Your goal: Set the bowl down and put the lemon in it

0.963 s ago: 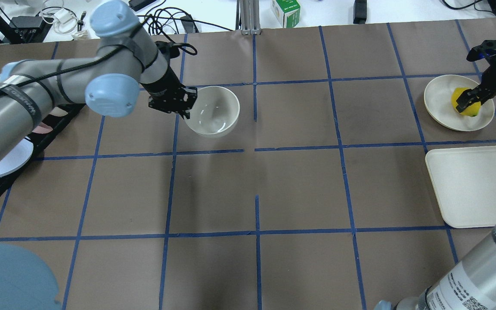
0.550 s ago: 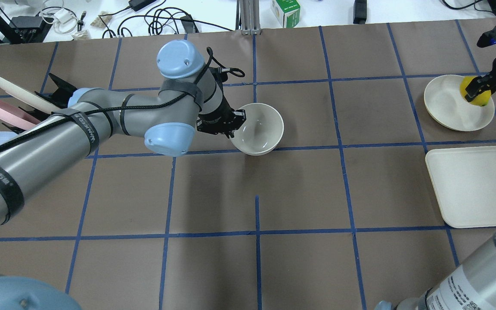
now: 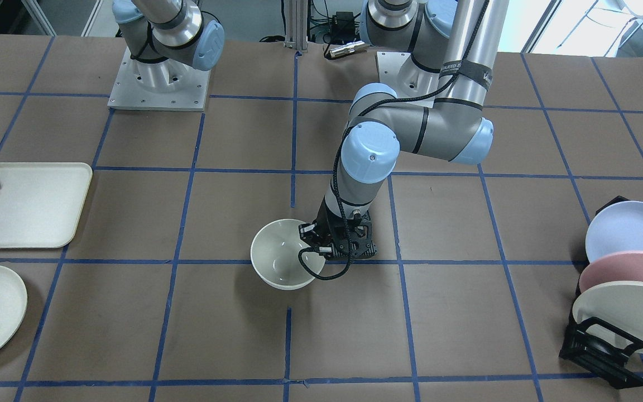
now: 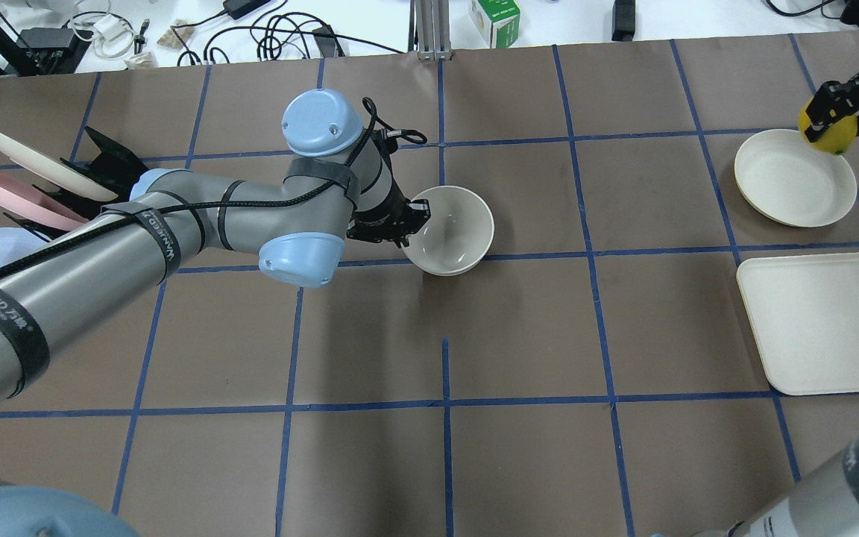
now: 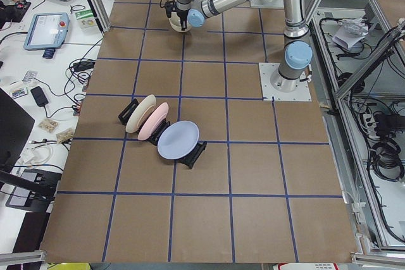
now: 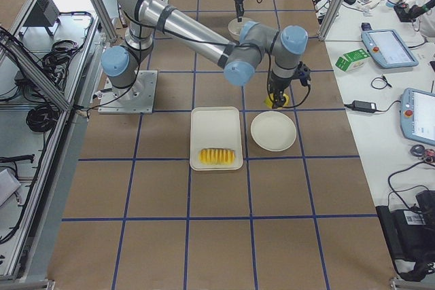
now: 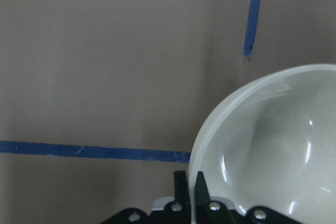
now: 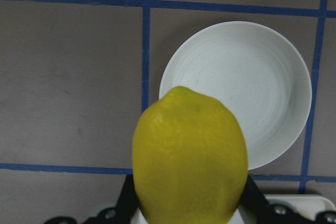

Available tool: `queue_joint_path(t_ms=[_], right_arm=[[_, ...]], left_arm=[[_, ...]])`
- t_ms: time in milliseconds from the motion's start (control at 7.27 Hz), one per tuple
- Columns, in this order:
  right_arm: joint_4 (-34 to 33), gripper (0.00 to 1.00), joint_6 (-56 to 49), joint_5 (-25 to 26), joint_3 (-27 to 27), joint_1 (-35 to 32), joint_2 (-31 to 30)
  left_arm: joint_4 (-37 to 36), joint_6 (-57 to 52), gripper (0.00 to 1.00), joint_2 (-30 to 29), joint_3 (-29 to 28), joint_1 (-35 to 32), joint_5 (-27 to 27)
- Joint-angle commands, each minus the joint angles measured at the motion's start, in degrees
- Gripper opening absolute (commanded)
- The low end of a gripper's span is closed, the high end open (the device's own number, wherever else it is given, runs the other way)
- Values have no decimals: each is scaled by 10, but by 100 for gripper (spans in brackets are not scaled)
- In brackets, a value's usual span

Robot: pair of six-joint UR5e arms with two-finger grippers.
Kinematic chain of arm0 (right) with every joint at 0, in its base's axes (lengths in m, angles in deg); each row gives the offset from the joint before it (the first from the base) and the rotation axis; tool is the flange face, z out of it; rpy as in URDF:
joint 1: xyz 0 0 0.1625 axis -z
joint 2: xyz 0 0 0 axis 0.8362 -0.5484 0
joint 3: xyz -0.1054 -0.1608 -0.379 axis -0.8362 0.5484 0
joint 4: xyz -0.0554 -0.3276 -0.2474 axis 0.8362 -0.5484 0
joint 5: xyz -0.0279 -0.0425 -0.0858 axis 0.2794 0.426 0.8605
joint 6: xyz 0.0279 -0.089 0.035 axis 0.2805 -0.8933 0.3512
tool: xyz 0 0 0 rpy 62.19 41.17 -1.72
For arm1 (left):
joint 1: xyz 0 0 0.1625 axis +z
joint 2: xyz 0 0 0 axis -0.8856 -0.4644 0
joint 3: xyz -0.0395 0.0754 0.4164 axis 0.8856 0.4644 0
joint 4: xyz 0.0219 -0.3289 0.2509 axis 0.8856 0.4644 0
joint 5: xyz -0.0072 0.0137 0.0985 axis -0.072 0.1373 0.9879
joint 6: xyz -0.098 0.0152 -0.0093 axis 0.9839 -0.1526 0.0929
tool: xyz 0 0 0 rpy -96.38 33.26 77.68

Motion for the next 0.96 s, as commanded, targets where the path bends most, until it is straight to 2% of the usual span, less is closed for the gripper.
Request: queue_joint_path(t_ms=[0, 138, 275, 550, 688, 825], right_arm=[[20, 0, 113, -1, 0, -79, -22], [22, 0, 163, 1, -3, -117, -24], [23, 0, 199, 1, -4, -159, -24], [31, 0, 299, 0, -5, -232, -30], [30, 0, 333, 0, -7, -269, -29], [30, 0, 367, -4, -10, -302, -26]], left_arm=[[16, 1, 0, -1, 1, 1, 16], [16, 3, 43, -4, 1, 0, 15], [14, 8, 99, -2, 3, 1, 14], [76, -1, 100, 28, -33, 31, 7], [192, -28, 100, 53, -89, 58, 7], [337, -124, 100, 76, -153, 79, 14]])
